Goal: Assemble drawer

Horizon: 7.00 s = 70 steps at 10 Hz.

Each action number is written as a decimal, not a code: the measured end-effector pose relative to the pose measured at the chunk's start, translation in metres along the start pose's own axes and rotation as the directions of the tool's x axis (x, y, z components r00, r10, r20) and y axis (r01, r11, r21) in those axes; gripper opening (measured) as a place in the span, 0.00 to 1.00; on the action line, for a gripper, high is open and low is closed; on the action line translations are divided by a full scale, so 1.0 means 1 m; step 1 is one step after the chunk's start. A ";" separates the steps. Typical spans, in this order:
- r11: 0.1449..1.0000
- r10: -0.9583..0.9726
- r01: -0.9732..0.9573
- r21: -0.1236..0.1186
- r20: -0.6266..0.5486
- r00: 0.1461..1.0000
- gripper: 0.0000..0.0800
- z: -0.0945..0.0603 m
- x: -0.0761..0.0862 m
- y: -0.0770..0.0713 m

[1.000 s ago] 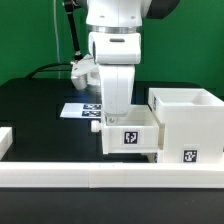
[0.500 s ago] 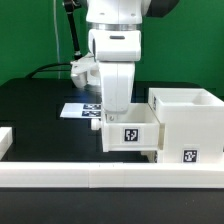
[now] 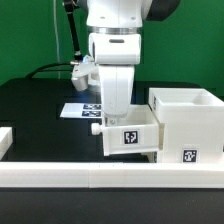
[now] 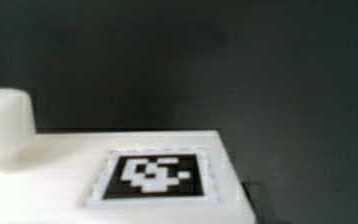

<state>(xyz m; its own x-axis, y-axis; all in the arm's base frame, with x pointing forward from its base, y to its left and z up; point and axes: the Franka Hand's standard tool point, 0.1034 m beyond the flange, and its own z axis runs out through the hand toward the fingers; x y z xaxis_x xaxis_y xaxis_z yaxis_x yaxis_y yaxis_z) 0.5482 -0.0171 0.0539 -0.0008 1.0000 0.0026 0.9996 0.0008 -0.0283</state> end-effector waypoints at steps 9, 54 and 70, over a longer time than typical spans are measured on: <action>1.000 -0.007 0.007 -0.004 -0.003 1.000 0.06 0.000 0.012 0.000; 0.998 0.038 -0.038 0.048 -0.003 0.999 0.81 -0.012 -0.032 0.052; 0.995 0.063 -0.064 0.071 0.011 0.998 0.81 -0.018 0.016 0.056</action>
Offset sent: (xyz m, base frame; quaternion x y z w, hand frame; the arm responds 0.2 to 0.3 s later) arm -0.0039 0.0059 0.0092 -0.0060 -0.0087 -0.0083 0.9999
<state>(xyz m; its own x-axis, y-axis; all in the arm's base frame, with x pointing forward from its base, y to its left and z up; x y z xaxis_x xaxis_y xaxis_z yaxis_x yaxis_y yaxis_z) 0.6042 -0.0012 0.0707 0.0623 0.9980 -0.0099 0.9930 -0.0630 -0.0995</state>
